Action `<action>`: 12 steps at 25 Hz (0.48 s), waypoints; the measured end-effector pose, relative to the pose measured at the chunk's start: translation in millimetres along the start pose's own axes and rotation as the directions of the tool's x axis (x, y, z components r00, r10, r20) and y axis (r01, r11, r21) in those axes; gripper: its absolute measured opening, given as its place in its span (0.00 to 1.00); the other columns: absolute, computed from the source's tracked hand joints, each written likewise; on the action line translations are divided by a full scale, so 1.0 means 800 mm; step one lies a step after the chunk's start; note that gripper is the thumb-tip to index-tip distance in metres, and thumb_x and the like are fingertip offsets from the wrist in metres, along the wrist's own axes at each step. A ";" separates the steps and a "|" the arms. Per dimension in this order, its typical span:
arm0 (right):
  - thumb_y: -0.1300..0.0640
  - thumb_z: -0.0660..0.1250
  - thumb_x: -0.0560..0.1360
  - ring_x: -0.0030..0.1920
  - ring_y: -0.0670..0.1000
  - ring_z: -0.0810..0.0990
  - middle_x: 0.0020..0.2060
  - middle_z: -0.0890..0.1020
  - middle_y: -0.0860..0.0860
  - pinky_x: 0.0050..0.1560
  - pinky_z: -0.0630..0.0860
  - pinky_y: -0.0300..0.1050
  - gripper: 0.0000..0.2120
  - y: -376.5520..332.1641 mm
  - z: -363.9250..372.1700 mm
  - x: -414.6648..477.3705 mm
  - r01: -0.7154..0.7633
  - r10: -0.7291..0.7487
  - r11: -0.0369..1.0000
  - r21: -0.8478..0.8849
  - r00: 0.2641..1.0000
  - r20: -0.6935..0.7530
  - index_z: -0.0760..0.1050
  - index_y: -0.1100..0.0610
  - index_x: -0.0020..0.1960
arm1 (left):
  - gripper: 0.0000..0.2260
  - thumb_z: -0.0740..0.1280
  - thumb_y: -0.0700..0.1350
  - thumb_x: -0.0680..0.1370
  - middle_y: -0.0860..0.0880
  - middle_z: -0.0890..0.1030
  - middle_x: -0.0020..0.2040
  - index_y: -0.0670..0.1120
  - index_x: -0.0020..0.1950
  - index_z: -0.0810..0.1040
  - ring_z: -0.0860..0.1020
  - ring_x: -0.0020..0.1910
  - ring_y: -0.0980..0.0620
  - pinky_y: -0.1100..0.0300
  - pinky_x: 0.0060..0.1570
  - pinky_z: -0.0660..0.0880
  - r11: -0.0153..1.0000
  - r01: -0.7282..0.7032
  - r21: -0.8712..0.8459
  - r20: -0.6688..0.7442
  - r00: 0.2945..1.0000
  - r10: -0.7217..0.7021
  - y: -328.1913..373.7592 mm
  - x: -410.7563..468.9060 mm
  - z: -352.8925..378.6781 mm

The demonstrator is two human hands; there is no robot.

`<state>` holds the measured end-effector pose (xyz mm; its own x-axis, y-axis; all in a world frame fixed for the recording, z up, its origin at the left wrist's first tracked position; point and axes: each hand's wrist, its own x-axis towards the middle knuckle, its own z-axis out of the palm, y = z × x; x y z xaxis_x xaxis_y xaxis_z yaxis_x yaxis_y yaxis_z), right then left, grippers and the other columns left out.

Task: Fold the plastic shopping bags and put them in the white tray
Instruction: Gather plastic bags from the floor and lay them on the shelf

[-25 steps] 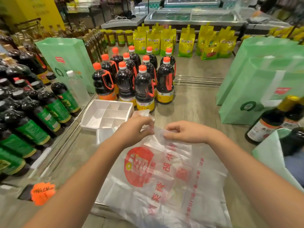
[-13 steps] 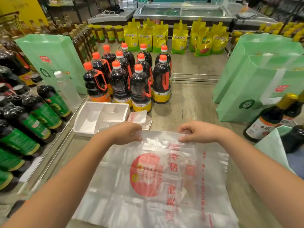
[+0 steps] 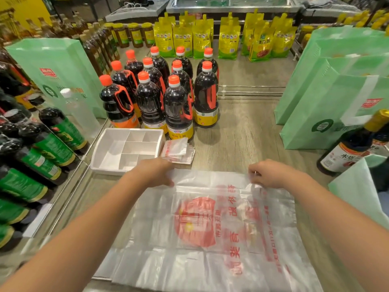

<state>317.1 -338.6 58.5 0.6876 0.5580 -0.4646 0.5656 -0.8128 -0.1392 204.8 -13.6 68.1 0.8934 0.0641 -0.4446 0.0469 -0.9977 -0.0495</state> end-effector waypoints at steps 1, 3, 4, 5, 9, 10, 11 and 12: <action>0.53 0.63 0.81 0.40 0.48 0.77 0.38 0.76 0.43 0.36 0.70 0.43 0.06 0.001 0.003 0.000 -0.008 0.008 1.000 -0.013 1.000 -0.009 0.71 0.48 0.44 | 0.20 0.69 0.59 0.76 0.48 0.78 0.63 0.51 0.64 0.75 0.76 0.60 0.46 0.55 0.51 0.72 1.000 -0.009 0.018 -0.015 1.000 0.009 0.001 0.001 0.003; 0.51 0.60 0.82 0.40 0.49 0.77 0.40 0.77 0.45 0.35 0.70 0.44 0.06 -0.001 0.009 0.001 -0.037 0.037 0.999 -0.015 0.999 -0.027 0.71 0.47 0.46 | 0.16 0.68 0.56 0.78 0.48 0.78 0.63 0.50 0.61 0.75 0.77 0.61 0.46 0.55 0.54 0.71 0.997 -0.024 0.073 -0.032 0.999 0.026 0.001 0.005 0.011; 0.50 0.58 0.82 0.41 0.49 0.78 0.41 0.78 0.45 0.34 0.69 0.43 0.06 -0.002 0.012 0.002 -0.054 0.053 0.998 -0.014 0.998 -0.035 0.71 0.47 0.48 | 0.14 0.68 0.54 0.78 0.49 0.78 0.63 0.50 0.61 0.75 0.77 0.61 0.47 0.55 0.55 0.70 0.994 -0.030 0.108 -0.041 0.999 0.035 0.001 0.006 0.015; 0.50 0.58 0.83 0.41 0.49 0.78 0.42 0.79 0.46 0.33 0.68 0.43 0.05 -0.002 0.015 0.003 -0.065 0.064 0.998 -0.013 0.997 -0.040 0.71 0.47 0.51 | 0.14 0.68 0.52 0.78 0.49 0.78 0.64 0.50 0.62 0.74 0.77 0.62 0.47 0.55 0.56 0.68 0.989 -0.032 0.143 -0.050 0.998 0.040 0.001 0.007 0.019; 0.49 0.56 0.83 0.45 0.51 0.78 0.43 0.77 0.46 0.32 0.66 0.42 0.10 -0.004 0.026 0.000 -0.065 0.066 0.998 0.005 0.996 -0.058 0.71 0.49 0.60 | 0.17 0.68 0.46 0.79 0.50 0.78 0.64 0.50 0.66 0.70 0.77 0.63 0.47 0.52 0.59 0.67 0.981 -0.002 0.196 -0.094 0.995 0.021 0.000 0.011 0.038; 0.50 0.55 0.83 0.45 0.51 0.78 0.42 0.77 0.46 0.33 0.66 0.42 0.11 -0.004 0.029 -0.001 -0.062 0.063 0.998 0.013 0.995 -0.075 0.71 0.50 0.61 | 0.16 0.67 0.46 0.79 0.49 0.78 0.64 0.49 0.66 0.70 0.77 0.62 0.46 0.52 0.58 0.67 0.979 0.009 0.203 -0.119 0.993 0.015 0.001 0.012 0.041; 0.51 0.54 0.83 0.45 0.51 0.78 0.43 0.77 0.46 0.33 0.66 0.42 0.11 -0.003 0.032 -0.001 -0.062 0.063 0.998 0.013 0.994 -0.093 0.72 0.51 0.61 | 0.15 0.66 0.46 0.80 0.48 0.78 0.63 0.48 0.66 0.69 0.77 0.61 0.46 0.51 0.57 0.67 0.978 0.022 0.208 -0.158 0.987 0.011 0.002 0.012 0.043; 0.51 0.53 0.84 0.45 0.51 0.78 0.44 0.78 0.47 0.34 0.66 0.42 0.12 -0.003 0.035 -0.001 -0.065 0.065 0.998 -0.002 0.992 -0.109 0.72 0.51 0.61 | 0.15 0.64 0.46 0.80 0.48 0.78 0.63 0.48 0.67 0.68 0.77 0.61 0.46 0.52 0.56 0.67 0.978 0.037 0.207 -0.204 0.979 0.006 0.004 0.012 0.045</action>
<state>302.3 -341.8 34.8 0.7684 0.5190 -0.3744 0.5203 -0.8473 -0.1067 197.2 -15.4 31.8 0.9662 0.0519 -0.2526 -0.0134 -0.9681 -0.2502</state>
